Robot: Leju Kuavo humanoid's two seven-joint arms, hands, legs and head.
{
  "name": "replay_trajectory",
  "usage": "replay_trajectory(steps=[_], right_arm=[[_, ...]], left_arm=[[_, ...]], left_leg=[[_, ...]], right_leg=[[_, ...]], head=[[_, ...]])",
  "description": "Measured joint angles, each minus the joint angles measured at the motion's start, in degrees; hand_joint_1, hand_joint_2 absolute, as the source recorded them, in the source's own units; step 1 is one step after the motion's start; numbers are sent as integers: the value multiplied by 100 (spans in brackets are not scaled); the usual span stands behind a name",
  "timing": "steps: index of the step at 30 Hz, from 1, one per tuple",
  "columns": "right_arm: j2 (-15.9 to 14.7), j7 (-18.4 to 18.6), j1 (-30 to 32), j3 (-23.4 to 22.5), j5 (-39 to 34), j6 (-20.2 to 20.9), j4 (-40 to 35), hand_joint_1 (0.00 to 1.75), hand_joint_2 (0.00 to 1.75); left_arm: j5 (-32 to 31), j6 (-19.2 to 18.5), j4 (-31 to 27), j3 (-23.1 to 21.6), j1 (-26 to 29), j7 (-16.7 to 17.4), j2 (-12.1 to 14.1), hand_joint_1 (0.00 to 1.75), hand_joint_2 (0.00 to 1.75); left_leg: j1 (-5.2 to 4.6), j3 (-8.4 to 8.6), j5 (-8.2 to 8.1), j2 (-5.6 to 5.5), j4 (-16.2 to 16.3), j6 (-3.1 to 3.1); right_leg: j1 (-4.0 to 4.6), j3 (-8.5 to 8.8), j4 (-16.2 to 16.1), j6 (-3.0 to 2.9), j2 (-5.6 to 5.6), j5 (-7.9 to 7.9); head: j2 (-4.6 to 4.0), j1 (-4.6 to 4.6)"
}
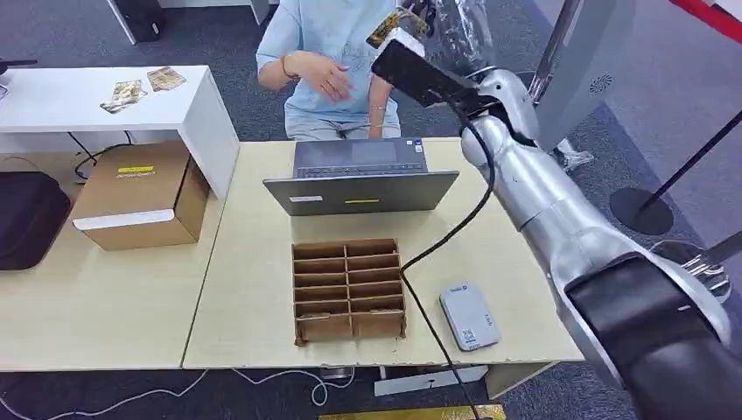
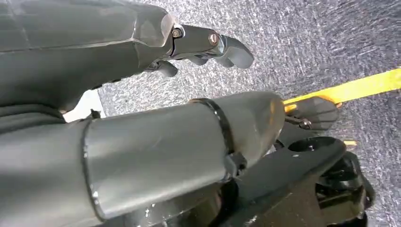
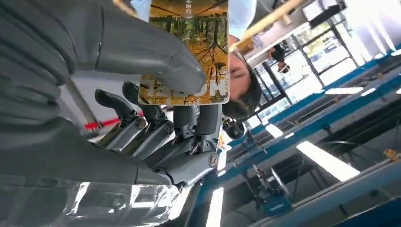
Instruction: Pass the card to the sensor for recognition and then transmit it.
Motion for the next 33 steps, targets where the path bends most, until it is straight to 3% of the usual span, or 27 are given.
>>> replay_trajectory(steps=[5,12,17,26,33], right_arm=[[120,273,-104,492,1279,-385,343,175,175],[306,519,-187,1002,2299,-545,643,175,175],[376,999,-369,1535,3639,-755,864,175,175],[512,1095,-397,1832,3750,-752,1104,175,175],[638,809,-391,1648,3308,-733,1161,175,175]], left_arm=[[-59,-46,-2,-28,-20,48,4,0,0],[-11,-57,0,-31,-12,46,7,0,0],[19,-53,0,-31,-9,42,15,0,0],[81,-16,0,-31,2,33,33,0,0],[124,4,0,-31,2,35,33,0,0]], left_leg=[[1,1,0,0,0,-1],[1,0,1,-1,0,-2],[1,0,1,-1,0,-2],[1,0,2,-1,0,-3],[1,-1,2,-1,0,-3]], right_leg=[[1,0,1,0,1,0],[1,-1,1,0,0,0],[1,-1,1,0,0,0],[1,-1,1,-1,0,0],[1,-2,1,-1,0,0]], head=[[0,2],[0,0],[0,0],[0,2],[0,0]])
